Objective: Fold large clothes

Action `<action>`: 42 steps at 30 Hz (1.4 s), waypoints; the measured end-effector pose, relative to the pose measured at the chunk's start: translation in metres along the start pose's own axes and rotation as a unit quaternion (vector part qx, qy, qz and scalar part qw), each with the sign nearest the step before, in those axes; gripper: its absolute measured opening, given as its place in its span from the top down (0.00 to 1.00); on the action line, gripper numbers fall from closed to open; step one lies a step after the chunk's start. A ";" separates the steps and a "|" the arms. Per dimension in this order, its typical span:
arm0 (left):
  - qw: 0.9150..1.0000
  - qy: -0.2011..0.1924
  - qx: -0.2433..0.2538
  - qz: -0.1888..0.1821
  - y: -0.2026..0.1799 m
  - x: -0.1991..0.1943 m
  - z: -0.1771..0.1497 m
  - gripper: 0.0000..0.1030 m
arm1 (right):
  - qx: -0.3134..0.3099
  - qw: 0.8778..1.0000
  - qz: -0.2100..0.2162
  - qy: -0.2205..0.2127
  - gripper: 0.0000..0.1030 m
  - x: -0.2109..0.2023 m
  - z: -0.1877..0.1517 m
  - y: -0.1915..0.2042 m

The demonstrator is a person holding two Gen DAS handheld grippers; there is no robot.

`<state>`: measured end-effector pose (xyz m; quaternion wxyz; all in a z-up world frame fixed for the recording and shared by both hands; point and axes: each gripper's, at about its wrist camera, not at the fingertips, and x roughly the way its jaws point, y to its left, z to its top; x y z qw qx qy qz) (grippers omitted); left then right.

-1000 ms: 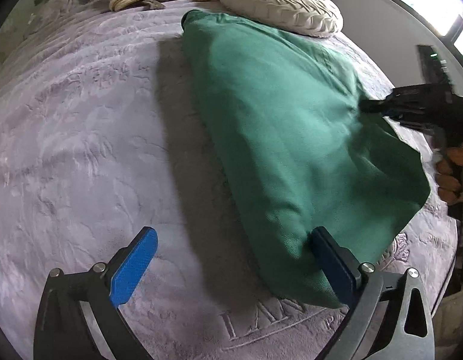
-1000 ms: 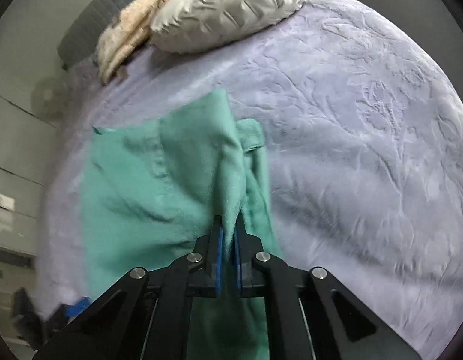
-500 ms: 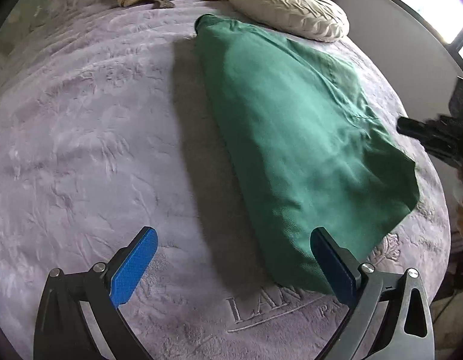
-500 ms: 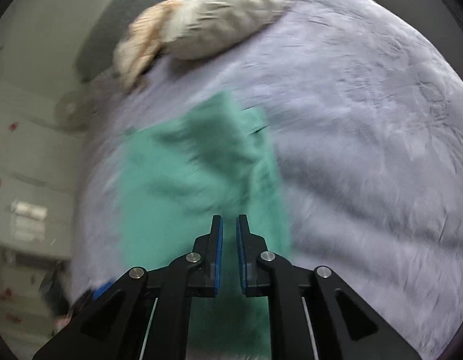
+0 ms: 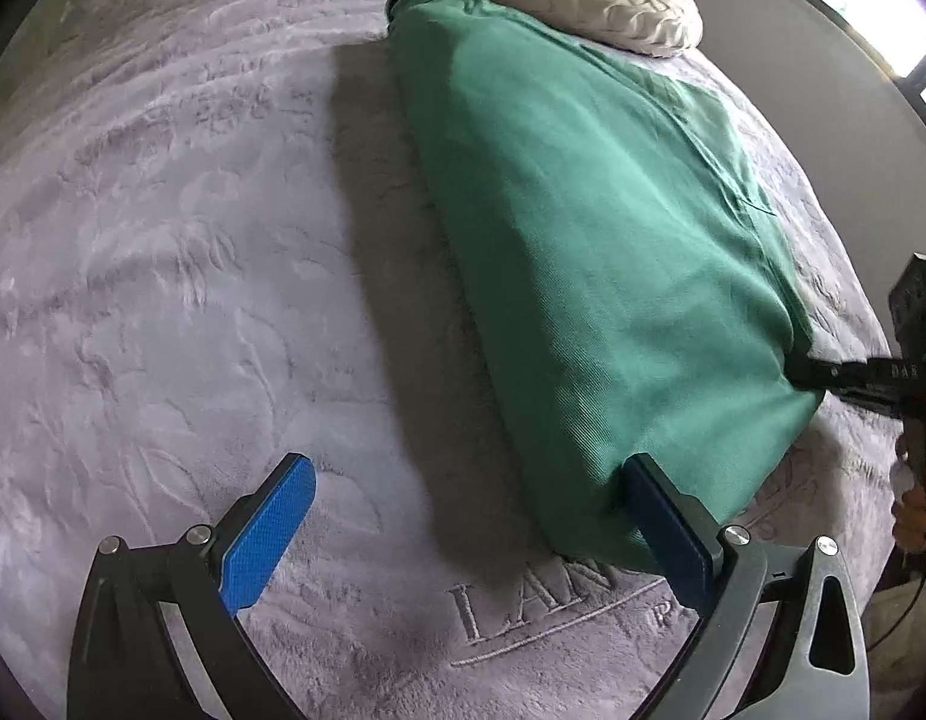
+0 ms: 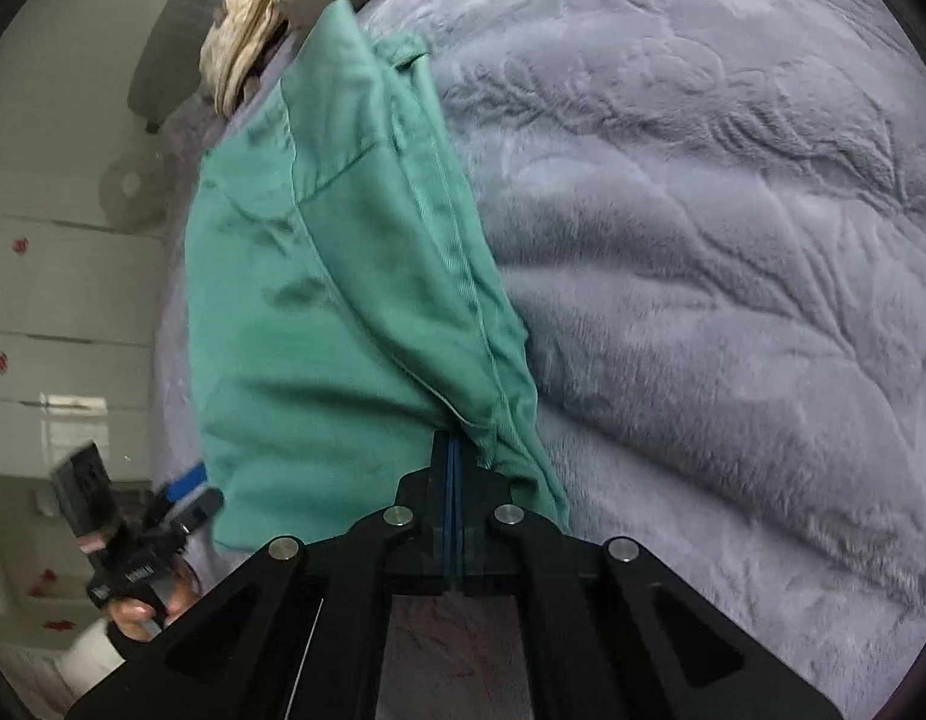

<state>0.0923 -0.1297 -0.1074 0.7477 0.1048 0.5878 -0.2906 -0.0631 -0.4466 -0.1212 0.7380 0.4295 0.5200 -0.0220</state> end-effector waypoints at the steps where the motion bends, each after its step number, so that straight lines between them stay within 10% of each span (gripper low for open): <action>1: 1.000 0.004 -0.003 0.002 0.000 0.000 0.002 0.01 | -0.001 1.000 -0.001 0.002 1.00 -0.001 -0.002 0.003; 25: 0.998 0.037 -0.020 0.035 -0.022 0.009 0.020 0.01 | 0.004 0.999 0.001 -0.038 0.95 -0.044 0.026 0.010; 27: 0.998 0.038 -0.019 0.037 -0.022 0.007 0.021 0.01 | 0.003 0.999 0.004 -0.044 0.84 -0.048 0.028 0.011; 29: 0.998 0.039 -0.018 0.038 -0.024 0.007 0.021 0.01 | 0.002 0.999 -0.001 -0.052 0.35 -0.051 0.030 0.011; 30: 0.998 0.040 -0.017 0.038 -0.025 0.006 0.022 0.01 | -0.001 0.998 0.000 -0.057 0.29 -0.052 0.030 0.012; 42: 1.000 -0.018 -0.014 0.007 -0.034 -0.003 0.050 0.01 | -0.004 0.998 0.031 -0.049 0.21 -0.033 0.059 0.009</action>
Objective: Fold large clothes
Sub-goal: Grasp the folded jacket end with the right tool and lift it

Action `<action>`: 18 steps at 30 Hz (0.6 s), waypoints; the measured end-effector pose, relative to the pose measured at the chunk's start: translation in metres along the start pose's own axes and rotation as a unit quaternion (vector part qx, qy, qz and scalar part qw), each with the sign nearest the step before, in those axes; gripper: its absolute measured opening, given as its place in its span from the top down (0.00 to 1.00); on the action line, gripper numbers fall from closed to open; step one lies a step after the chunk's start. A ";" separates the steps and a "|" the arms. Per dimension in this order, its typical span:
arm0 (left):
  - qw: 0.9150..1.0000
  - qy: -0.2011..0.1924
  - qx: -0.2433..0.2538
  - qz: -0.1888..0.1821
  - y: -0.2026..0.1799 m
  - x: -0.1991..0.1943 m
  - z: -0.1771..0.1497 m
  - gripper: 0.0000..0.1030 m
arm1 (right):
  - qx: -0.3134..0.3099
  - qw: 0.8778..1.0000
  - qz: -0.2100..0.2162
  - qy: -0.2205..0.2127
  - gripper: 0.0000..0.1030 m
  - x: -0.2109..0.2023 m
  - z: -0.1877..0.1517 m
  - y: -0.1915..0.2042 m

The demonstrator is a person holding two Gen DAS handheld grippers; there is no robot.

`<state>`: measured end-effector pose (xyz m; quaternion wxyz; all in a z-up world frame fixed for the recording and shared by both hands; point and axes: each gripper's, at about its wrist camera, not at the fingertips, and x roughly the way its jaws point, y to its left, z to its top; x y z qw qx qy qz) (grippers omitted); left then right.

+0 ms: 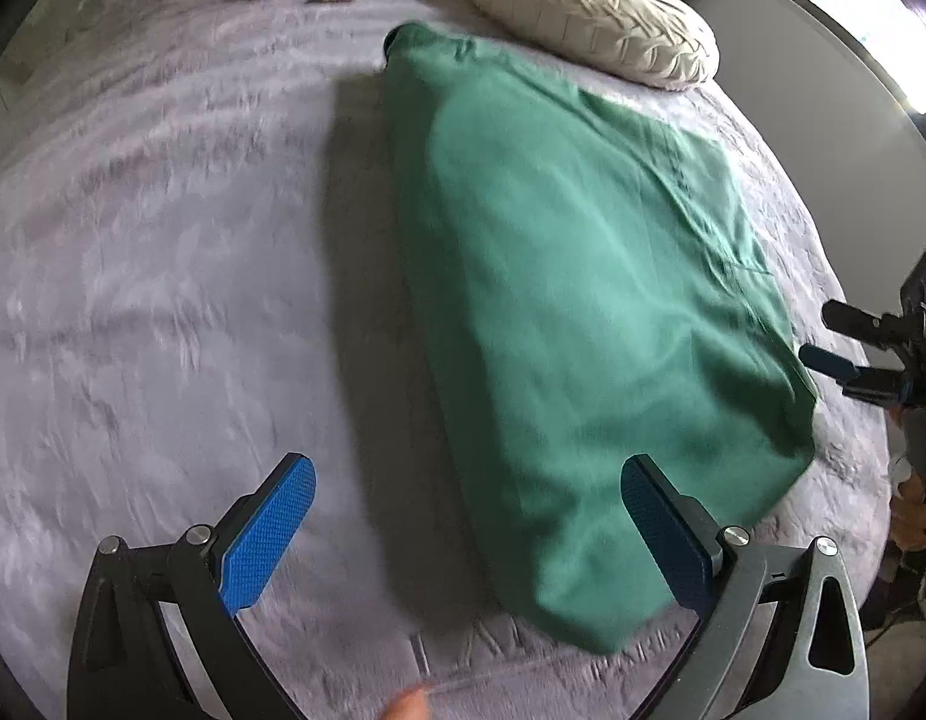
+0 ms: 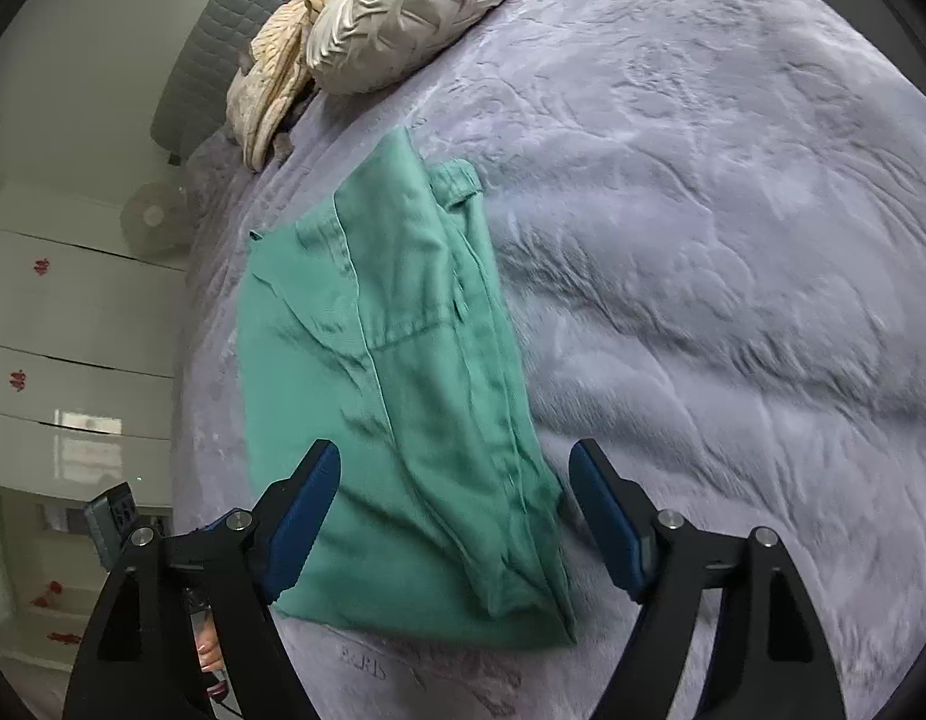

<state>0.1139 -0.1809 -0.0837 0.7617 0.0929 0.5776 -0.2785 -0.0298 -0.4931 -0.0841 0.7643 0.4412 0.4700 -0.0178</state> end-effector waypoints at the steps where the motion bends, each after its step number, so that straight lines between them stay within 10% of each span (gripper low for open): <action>1: 1.000 -0.001 0.003 -0.001 -0.002 0.001 0.003 0.01 | -0.002 1.000 0.004 0.002 0.20 0.003 0.004 0.001; 9: 0.999 0.028 -0.030 -0.035 0.019 0.026 0.023 0.01 | -0.001 0.999 0.036 0.029 0.20 0.038 0.043 -0.007; 18: 0.979 0.084 -0.070 -0.171 0.029 0.067 0.023 0.01 | 0.002 0.986 0.134 0.094 0.19 0.087 0.078 -0.015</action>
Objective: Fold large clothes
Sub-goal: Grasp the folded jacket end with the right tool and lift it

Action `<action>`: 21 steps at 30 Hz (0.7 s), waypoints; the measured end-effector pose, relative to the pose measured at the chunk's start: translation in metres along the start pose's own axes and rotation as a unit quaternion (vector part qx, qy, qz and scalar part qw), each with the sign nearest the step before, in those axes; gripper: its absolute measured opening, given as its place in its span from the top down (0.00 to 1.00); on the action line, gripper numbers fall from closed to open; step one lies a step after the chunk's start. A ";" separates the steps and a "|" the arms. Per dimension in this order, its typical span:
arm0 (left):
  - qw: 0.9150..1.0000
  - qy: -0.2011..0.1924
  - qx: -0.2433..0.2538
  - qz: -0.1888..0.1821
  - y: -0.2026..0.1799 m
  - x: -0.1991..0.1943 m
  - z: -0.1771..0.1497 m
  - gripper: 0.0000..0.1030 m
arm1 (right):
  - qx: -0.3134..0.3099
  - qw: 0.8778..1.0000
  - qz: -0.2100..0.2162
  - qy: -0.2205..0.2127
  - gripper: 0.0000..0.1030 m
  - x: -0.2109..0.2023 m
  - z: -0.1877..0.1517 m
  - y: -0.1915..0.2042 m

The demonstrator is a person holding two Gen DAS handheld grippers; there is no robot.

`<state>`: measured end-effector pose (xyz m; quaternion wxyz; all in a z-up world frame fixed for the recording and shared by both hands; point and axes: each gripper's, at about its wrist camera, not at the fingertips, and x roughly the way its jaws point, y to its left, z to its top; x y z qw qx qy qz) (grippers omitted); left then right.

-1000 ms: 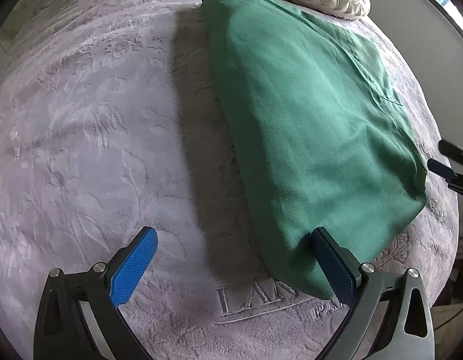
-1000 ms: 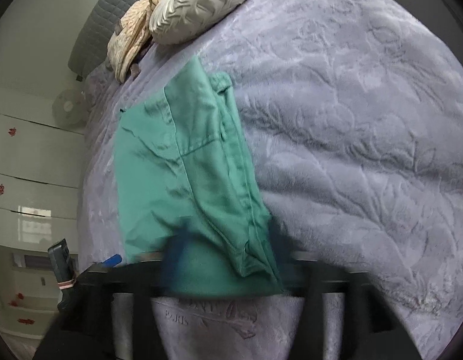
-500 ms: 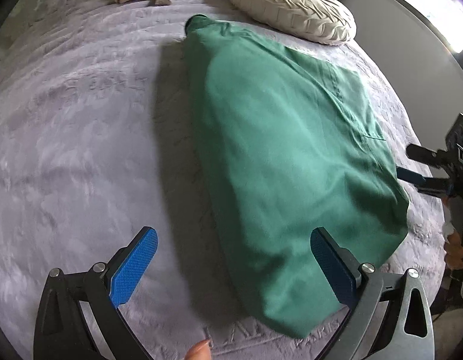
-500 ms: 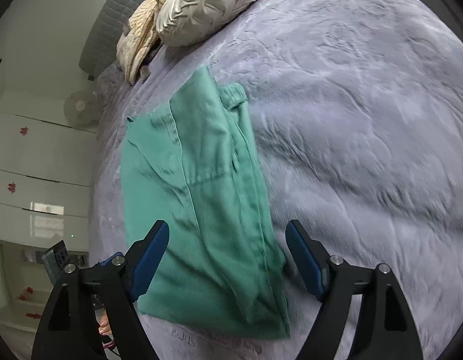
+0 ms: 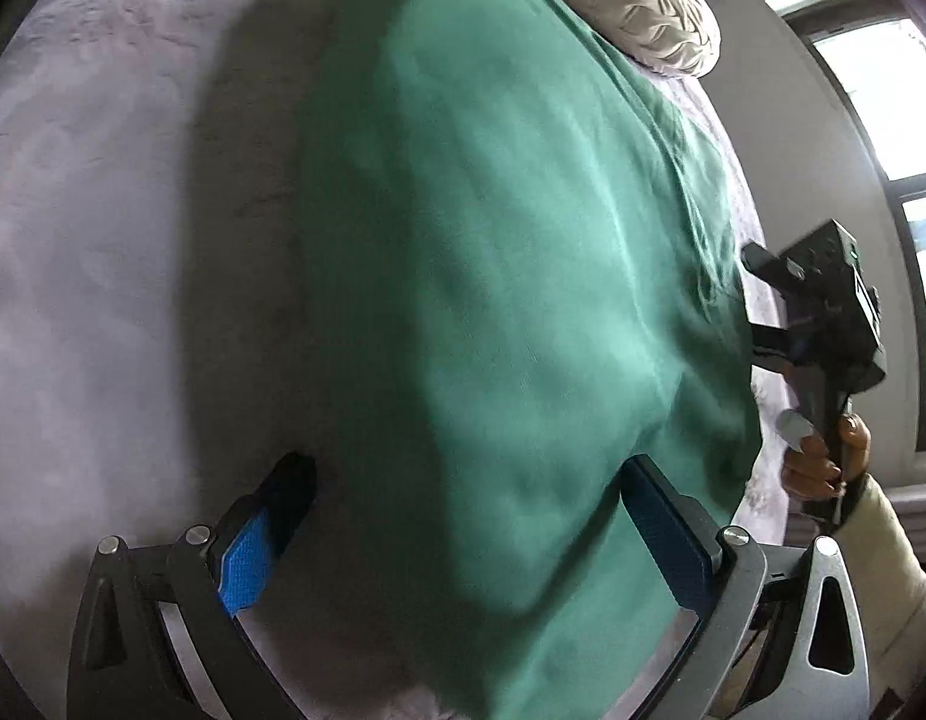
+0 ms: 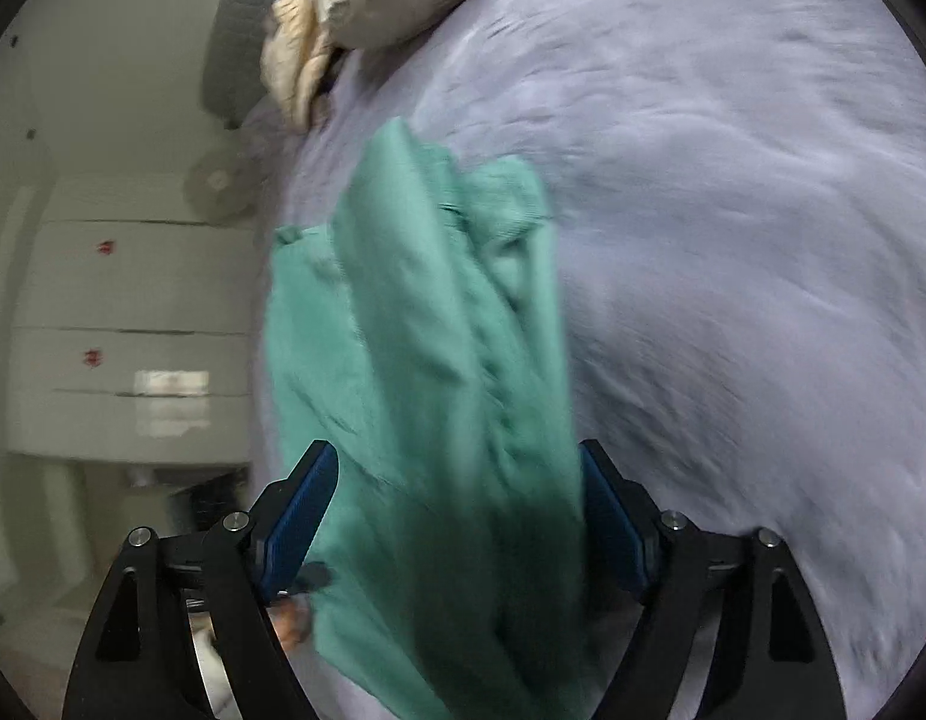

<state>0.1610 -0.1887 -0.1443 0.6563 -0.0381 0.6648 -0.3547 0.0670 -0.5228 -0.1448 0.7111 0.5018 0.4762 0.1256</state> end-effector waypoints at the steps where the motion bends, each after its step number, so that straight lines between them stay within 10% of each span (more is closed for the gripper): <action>1: 1.000 -0.004 0.002 -0.006 -0.002 0.002 0.003 0.01 | -0.001 1.000 0.006 0.003 0.18 0.005 0.004 0.001; 7: 1.000 -0.008 0.012 -0.002 -0.011 0.016 0.009 0.01 | -0.003 0.999 0.036 0.019 0.17 0.035 0.025 0.005; 10: 1.000 -0.021 0.019 0.011 -0.016 0.009 0.004 0.18 | 0.025 0.999 0.037 0.002 0.20 0.035 0.026 0.002; 13: 0.999 -0.037 0.033 0.005 -0.017 -0.008 -0.002 0.42 | 0.047 0.999 0.019 -0.011 0.70 0.031 0.022 -0.002; 21: 0.995 -0.063 0.043 -0.059 -0.022 -0.067 -0.015 0.54 | 0.054 0.992 0.096 -0.063 0.80 0.012 -0.011 0.035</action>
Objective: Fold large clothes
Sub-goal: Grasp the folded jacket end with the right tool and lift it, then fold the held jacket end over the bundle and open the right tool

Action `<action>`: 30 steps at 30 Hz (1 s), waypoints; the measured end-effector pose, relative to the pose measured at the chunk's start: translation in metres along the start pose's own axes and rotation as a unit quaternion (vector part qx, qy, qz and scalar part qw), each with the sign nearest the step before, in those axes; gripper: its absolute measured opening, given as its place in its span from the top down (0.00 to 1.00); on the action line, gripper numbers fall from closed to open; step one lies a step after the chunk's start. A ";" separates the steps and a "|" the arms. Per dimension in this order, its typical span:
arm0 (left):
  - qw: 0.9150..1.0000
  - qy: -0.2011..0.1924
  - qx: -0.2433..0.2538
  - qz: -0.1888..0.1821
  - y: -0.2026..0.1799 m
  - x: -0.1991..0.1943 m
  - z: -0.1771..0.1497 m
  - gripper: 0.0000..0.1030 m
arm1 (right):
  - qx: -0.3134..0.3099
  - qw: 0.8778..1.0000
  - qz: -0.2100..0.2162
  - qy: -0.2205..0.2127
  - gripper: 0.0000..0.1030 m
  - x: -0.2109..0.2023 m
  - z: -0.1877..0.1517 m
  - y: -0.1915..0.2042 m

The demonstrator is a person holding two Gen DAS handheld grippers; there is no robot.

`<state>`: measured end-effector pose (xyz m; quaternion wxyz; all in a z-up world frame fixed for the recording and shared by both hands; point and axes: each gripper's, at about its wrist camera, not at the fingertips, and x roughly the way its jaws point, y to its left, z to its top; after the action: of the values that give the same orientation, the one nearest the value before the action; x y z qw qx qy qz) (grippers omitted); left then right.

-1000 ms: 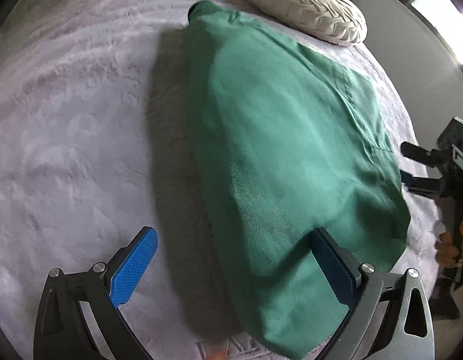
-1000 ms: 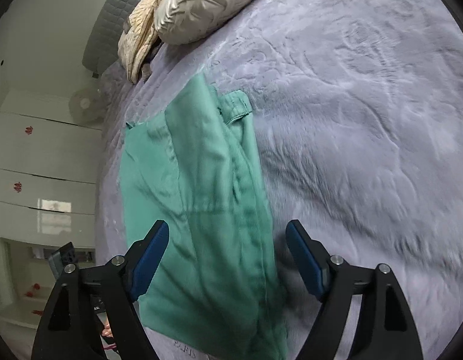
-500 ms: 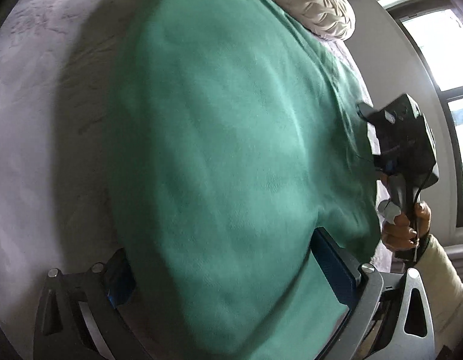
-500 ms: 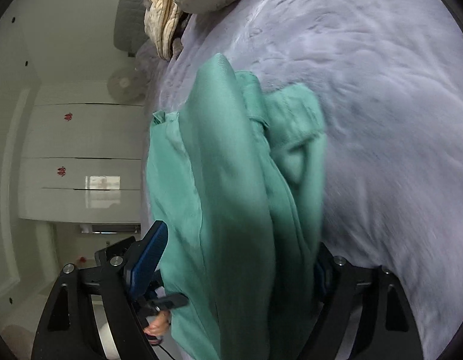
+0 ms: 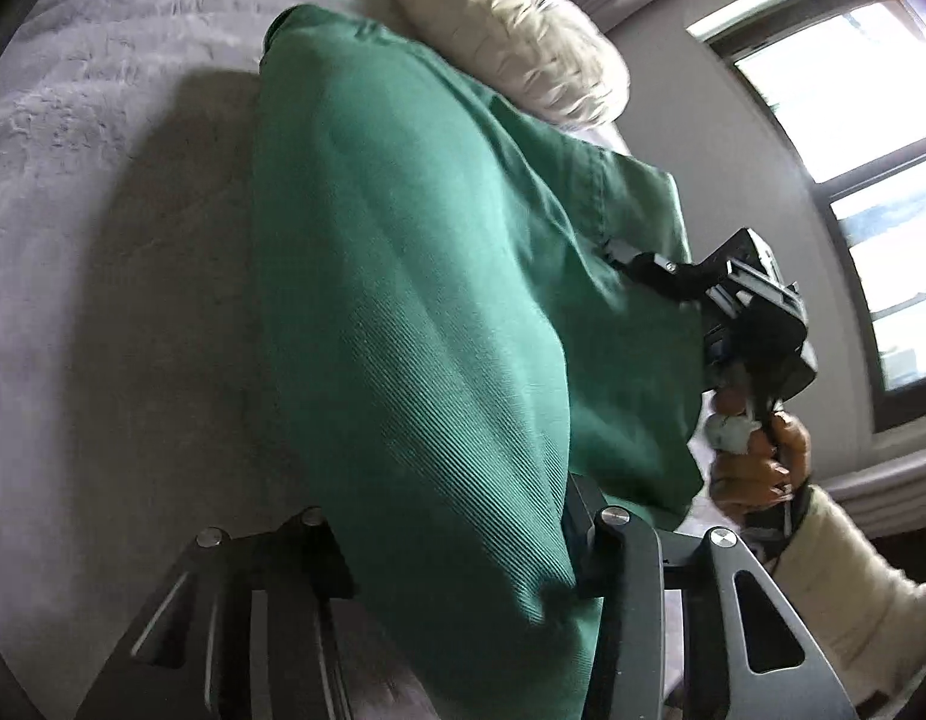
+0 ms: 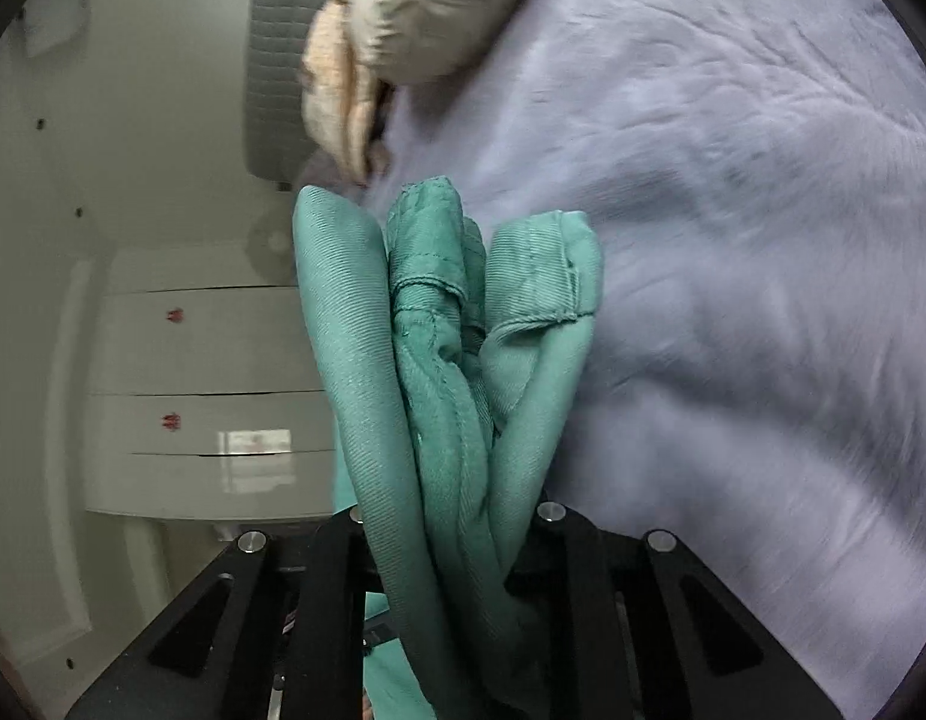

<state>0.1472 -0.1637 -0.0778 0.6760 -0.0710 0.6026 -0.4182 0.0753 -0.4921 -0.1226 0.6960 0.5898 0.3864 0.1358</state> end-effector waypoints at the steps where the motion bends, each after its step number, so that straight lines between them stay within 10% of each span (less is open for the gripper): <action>1: 1.000 -0.003 0.005 -0.002 -0.002 -0.011 -0.004 0.54 | -0.007 1.000 0.001 -0.002 0.80 -0.001 -0.008 0.011; 9: 0.999 0.022 0.026 0.009 0.019 -0.094 -0.059 0.54 | -0.017 1.000 0.017 0.015 0.80 0.016 -0.086 0.065; 18: 0.989 0.101 -0.016 0.110 0.111 -0.113 -0.154 0.39 | 0.050 0.997 0.002 0.057 0.80 0.108 -0.193 0.037; 30: 0.990 0.008 -0.008 0.138 0.121 -0.179 -0.138 0.31 | -0.062 0.975 -0.213 -0.006 0.51 0.080 -0.181 0.097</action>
<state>0.0983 0.0866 -0.0512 0.7220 0.0105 0.6151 -0.3167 0.0279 -0.2852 -0.0644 0.7467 0.4503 0.4895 0.0049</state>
